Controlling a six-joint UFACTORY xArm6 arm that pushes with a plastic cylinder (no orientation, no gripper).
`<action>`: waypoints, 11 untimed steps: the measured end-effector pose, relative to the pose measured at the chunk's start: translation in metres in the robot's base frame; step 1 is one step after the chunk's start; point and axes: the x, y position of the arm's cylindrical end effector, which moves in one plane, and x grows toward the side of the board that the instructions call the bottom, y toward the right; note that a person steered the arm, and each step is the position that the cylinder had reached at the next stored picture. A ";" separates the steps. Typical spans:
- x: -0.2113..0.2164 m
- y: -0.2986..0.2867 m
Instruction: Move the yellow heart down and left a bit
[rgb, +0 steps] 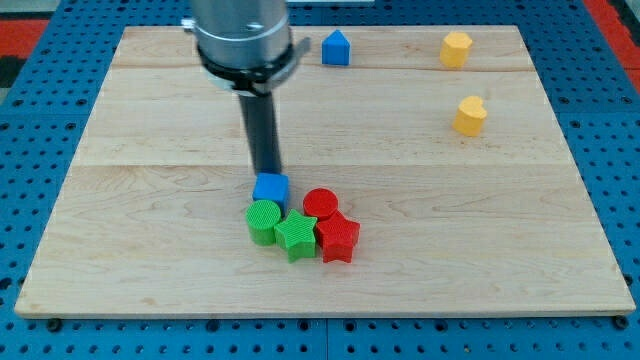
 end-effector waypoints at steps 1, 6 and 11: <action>0.015 0.034; -0.117 0.111; -0.066 0.239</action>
